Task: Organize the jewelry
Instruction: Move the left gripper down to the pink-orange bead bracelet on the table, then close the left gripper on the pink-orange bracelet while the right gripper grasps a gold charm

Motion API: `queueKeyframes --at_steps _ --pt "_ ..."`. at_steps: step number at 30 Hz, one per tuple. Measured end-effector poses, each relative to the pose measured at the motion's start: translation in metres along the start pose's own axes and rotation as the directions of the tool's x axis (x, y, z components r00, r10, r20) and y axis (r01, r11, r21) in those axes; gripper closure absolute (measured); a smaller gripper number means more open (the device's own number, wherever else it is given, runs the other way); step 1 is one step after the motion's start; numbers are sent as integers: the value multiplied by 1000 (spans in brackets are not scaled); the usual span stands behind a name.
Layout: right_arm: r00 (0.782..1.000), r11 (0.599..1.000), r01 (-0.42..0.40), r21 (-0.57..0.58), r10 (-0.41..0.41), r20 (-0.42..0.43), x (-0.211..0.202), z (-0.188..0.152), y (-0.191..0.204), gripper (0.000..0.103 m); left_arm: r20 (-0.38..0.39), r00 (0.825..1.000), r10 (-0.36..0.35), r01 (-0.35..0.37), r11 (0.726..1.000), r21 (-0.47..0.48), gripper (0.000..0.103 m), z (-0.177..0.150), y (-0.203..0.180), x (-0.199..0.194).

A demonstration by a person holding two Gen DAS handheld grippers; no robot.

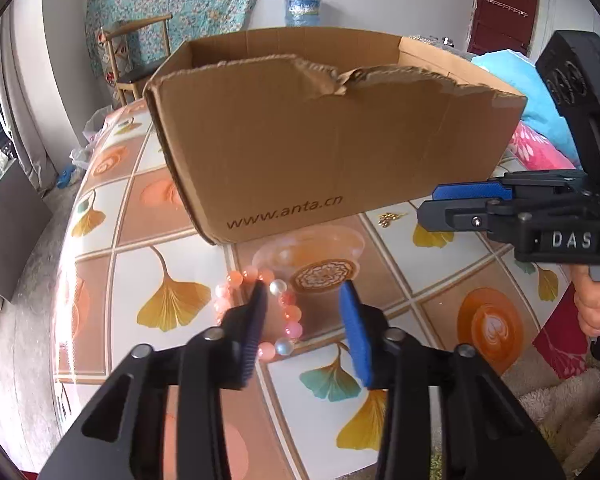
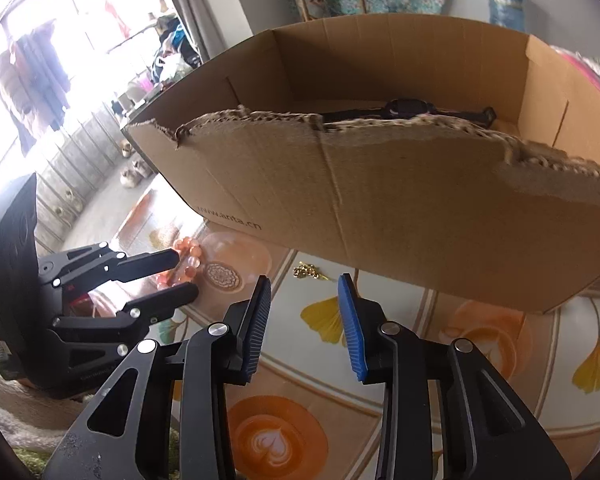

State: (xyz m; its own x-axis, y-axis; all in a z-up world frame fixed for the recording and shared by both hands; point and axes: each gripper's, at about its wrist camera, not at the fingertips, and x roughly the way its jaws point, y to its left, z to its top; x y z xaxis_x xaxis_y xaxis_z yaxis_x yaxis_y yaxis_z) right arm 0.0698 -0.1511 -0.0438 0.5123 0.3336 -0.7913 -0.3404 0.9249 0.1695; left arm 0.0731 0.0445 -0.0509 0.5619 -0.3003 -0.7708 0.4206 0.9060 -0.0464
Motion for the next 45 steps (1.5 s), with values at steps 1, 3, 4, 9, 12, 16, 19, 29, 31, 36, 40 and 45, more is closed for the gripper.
queueKeyframes --at_steps 1,3,4,9,12,16,19,29,31,36,40,45 --pt "1000 1000 4 -8 -4 -2 2 0 2 72 -12 1000 7 -7 1000 5 73 1 0 2" --pt "1000 999 18 -29 -18 -5 5 2 5 73 -27 999 18 -18 1000 10 77 1 -1 6" --pt "1000 999 25 -35 -25 -4 6 3 5 75 -36 999 23 -23 1000 8 79 2 -1 7" --pt "999 998 41 -55 -41 -10 15 7 7 80 -44 998 40 -39 999 10 82 4 0 11" --pt "999 997 42 -61 -42 -11 19 9 10 81 -47 998 45 -45 999 3 86 6 1 13" --pt "997 994 71 -88 -72 -10 22 10 14 82 -48 998 45 -46 999 -4 90 6 2 13" --pt "997 992 76 -101 -77 -11 20 9 15 84 -50 998 44 -44 999 -7 91 6 3 13" --pt "994 983 102 -155 -107 -28 25 7 10 92 -53 998 44 -43 999 2 91 6 3 14" --pt "993 978 104 -182 -111 -30 25 6 12 103 -53 998 46 -46 999 4 91 6 3 14" --pt "993 973 102 -209 -111 -33 19 -1 15 103 -55 997 52 -52 999 5 91 7 2 14" --pt "995 977 91 -193 -99 -29 8 -6 15 103 -58 997 57 -57 998 10 91 7 1 14" --pt "997 988 75 -133 -79 -25 -11 -10 4 103 -59 996 61 -61 998 9 91 8 -1 14"
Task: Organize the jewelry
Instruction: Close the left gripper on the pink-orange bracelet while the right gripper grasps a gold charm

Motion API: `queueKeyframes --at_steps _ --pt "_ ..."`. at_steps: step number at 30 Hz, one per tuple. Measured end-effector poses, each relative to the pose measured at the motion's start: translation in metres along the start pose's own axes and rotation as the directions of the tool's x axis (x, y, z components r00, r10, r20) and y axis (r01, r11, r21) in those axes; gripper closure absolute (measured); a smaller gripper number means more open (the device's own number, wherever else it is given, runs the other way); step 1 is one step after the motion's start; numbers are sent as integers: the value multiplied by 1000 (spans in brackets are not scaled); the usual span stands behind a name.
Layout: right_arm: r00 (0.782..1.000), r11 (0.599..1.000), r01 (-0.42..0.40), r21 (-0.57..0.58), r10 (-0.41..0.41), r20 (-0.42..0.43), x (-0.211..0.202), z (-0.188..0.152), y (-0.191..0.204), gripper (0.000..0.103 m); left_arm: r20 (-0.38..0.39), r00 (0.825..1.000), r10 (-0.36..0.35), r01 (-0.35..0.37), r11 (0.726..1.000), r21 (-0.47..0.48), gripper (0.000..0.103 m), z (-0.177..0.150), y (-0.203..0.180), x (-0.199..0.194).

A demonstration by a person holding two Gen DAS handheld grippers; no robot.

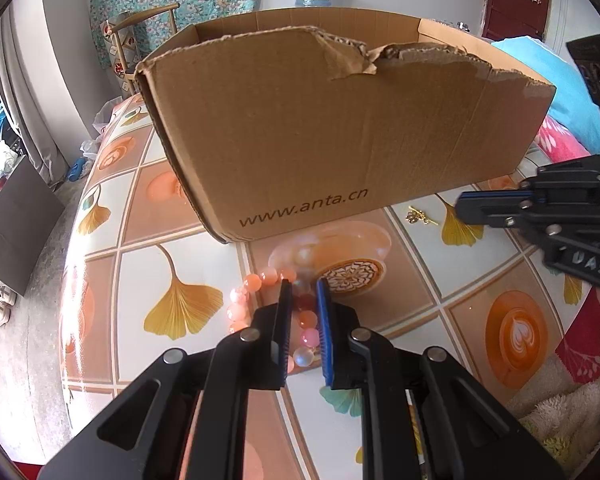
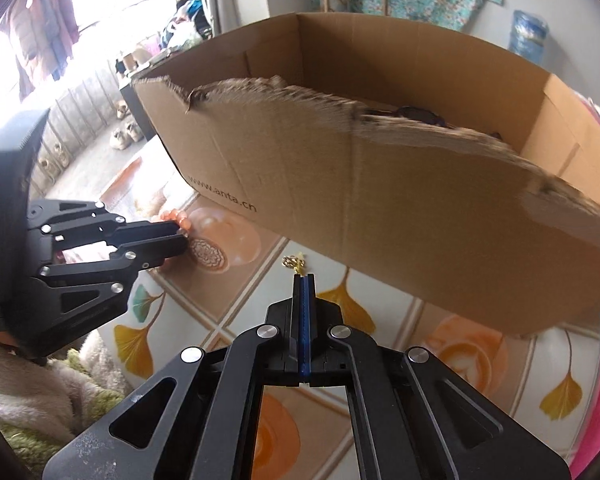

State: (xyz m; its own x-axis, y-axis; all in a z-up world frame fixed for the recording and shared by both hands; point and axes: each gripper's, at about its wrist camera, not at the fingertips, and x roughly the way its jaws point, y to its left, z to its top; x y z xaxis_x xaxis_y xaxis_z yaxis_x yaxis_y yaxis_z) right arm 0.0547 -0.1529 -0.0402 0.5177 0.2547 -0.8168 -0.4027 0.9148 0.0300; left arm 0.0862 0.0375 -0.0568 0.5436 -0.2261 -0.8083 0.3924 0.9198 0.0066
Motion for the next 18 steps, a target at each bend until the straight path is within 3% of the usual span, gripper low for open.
queueKeyframes --at_steps 6,8,9,10,14,18 --pt "1000 999 -21 49 21 0 -5 -2 -8 100 -1 1000 6 -6 1000 1 91 0 -1 0" --pt "999 999 -36 40 36 -6 3 4 -6 89 -1 1000 6 -6 1000 1 91 0 -1 -1" --pt "1000 999 -27 22 27 2 5 6 -3 78 -2 1000 6 -6 1000 2 91 0 -1 -1" --pt "1000 1000 -21 6 21 5 6 6 -1 77 -2 1000 7 -7 1000 3 91 0 -1 -1" --pt "1000 999 -7 -54 7 -4 19 12 6 77 -2 1000 13 -13 1000 7 91 0 -4 -2" --pt "1000 996 -5 -89 2 -27 31 17 13 88 -2 1000 16 -16 1000 11 91 0 -5 -2"
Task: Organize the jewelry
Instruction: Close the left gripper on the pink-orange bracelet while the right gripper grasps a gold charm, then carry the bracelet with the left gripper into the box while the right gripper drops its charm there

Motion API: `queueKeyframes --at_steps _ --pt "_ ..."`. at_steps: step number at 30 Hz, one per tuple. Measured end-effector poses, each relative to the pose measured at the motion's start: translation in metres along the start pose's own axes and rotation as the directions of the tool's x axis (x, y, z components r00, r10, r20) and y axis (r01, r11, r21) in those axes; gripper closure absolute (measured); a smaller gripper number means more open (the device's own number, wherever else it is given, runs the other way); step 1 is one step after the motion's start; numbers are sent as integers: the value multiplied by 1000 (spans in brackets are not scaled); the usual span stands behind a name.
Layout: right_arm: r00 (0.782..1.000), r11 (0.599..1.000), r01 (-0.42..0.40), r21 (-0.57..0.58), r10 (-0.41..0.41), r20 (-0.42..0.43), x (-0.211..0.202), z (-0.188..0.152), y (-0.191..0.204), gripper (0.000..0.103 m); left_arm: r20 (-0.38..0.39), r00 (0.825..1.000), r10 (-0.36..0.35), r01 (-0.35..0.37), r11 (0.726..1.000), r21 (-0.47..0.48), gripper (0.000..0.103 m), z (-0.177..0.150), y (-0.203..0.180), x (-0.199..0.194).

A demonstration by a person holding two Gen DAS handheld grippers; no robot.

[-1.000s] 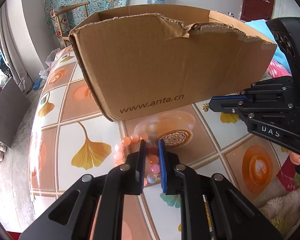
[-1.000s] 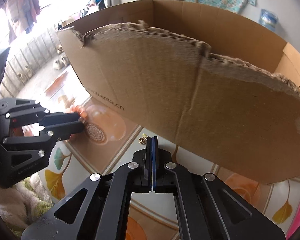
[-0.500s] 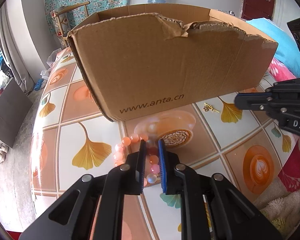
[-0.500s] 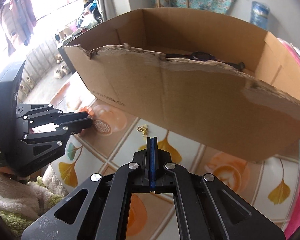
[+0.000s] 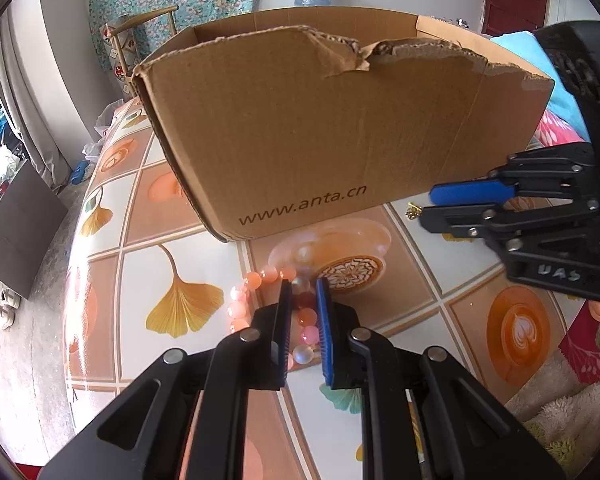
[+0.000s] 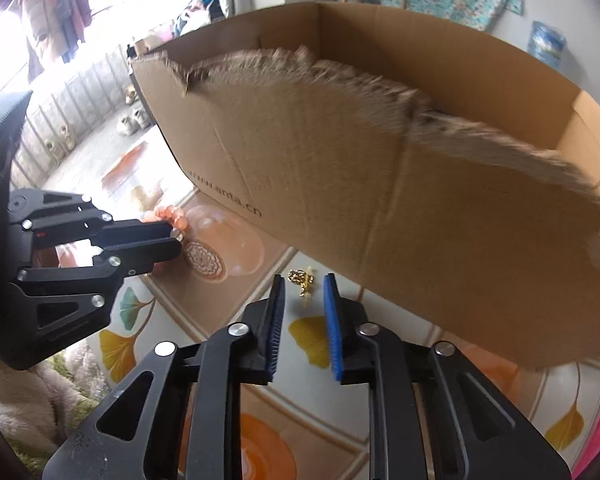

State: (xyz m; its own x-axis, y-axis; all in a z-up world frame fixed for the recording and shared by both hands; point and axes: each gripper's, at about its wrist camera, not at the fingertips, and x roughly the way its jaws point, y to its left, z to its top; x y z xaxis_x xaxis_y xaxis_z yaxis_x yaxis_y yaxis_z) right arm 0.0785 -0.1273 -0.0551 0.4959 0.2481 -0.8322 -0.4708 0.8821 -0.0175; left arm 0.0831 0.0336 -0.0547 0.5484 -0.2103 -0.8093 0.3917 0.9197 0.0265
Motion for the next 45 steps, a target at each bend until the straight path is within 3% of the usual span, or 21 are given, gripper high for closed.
queueKeyframes --at_steps 2,3,4,12,25,33,40,45 --pt "1000 1000 19 -22 -19 8 0 1 3 90 1 1000 1 -1 1000 1 91 0 0 0" --pt "1000 999 20 -27 -20 6 1 1 4 102 1 1000 2 -2 1000 1 91 0 0 0" --pt "1000 1000 12 -17 -12 3 1 0 4 103 1 1000 2 -2 1000 0 91 0 -1 0" --pt "1000 1000 -5 29 4 23 -11 -5 -3 103 7 1000 2 -2 1000 3 91 -1 -1 0" --pt "992 995 -17 96 5 126 -56 5 -12 103 42 999 5 -7 999 40 94 -6 -6 -13" --pt "981 993 -62 104 41 188 -75 11 -14 103 92 995 -47 47 999 10 94 2 3 -41" --pt "950 984 -145 100 110 291 -100 27 -18 103 214 968 -131 144 989 -43 94 25 31 -94" --pt "903 983 -171 71 128 410 -129 43 -28 103 334 921 -203 225 974 -26 94 55 42 -137"
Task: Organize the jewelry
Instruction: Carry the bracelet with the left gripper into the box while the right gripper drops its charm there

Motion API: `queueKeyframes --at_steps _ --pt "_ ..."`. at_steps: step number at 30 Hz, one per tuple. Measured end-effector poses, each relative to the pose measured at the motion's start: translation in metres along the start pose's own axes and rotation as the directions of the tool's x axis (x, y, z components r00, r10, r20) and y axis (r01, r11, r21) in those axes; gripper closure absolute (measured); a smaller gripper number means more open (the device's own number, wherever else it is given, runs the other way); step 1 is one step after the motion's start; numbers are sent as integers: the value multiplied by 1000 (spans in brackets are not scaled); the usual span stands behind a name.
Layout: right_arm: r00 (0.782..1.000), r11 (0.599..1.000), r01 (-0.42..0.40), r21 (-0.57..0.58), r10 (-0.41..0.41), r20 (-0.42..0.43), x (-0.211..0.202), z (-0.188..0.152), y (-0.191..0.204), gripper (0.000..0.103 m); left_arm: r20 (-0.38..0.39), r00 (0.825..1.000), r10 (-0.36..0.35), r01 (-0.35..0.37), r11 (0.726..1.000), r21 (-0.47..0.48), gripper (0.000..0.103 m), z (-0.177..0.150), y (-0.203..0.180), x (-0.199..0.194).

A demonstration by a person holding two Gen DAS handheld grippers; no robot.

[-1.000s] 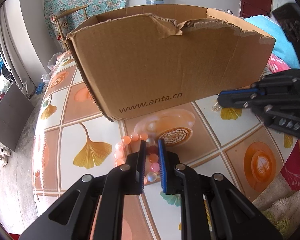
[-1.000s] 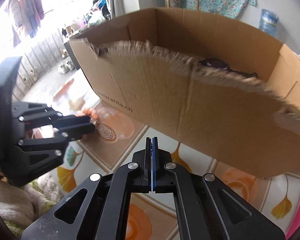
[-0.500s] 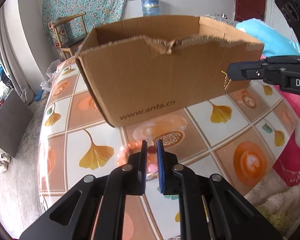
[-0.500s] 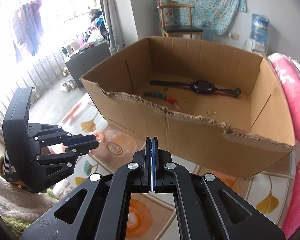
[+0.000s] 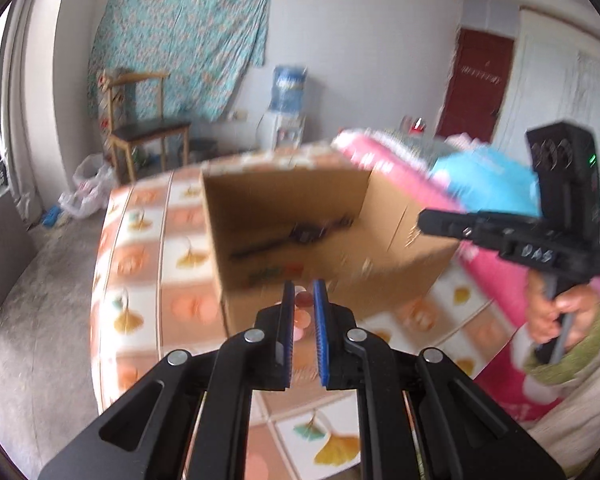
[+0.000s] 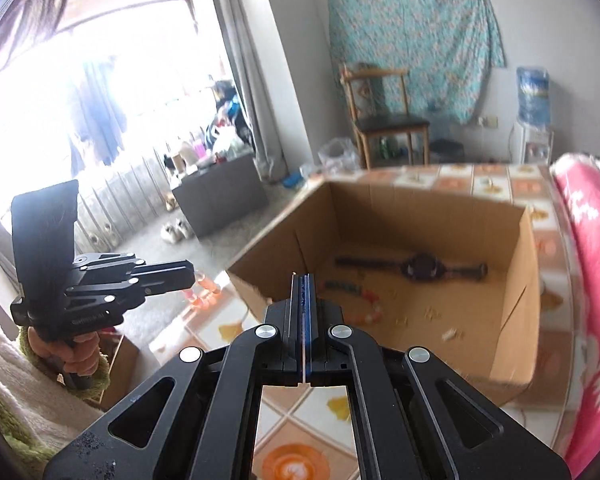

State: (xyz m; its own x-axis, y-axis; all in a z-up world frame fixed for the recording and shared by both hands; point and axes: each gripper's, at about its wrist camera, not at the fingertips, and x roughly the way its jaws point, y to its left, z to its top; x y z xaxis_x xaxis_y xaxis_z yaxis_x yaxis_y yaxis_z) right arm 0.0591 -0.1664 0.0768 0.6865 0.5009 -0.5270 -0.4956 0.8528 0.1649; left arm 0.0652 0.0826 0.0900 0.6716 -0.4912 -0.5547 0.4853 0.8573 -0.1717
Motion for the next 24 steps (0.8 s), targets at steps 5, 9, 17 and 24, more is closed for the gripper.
queueKeyframes --at_steps 5,9,17,24 --pt "995 999 33 -7 -32 90 -12 17 -17 103 75 995 -71 67 997 48 94 38 -13 -1" --pt "991 997 72 17 -73 109 -9 19 -38 103 46 990 -131 128 989 75 94 58 -26 35" --pt "992 991 91 96 -98 75 1 8 -75 103 -190 950 -246 249 969 -12 94 54 -34 140" --pt "996 990 88 109 -88 -5 17 -1 -84 103 -345 904 -252 235 968 -89 87 35 -23 181"
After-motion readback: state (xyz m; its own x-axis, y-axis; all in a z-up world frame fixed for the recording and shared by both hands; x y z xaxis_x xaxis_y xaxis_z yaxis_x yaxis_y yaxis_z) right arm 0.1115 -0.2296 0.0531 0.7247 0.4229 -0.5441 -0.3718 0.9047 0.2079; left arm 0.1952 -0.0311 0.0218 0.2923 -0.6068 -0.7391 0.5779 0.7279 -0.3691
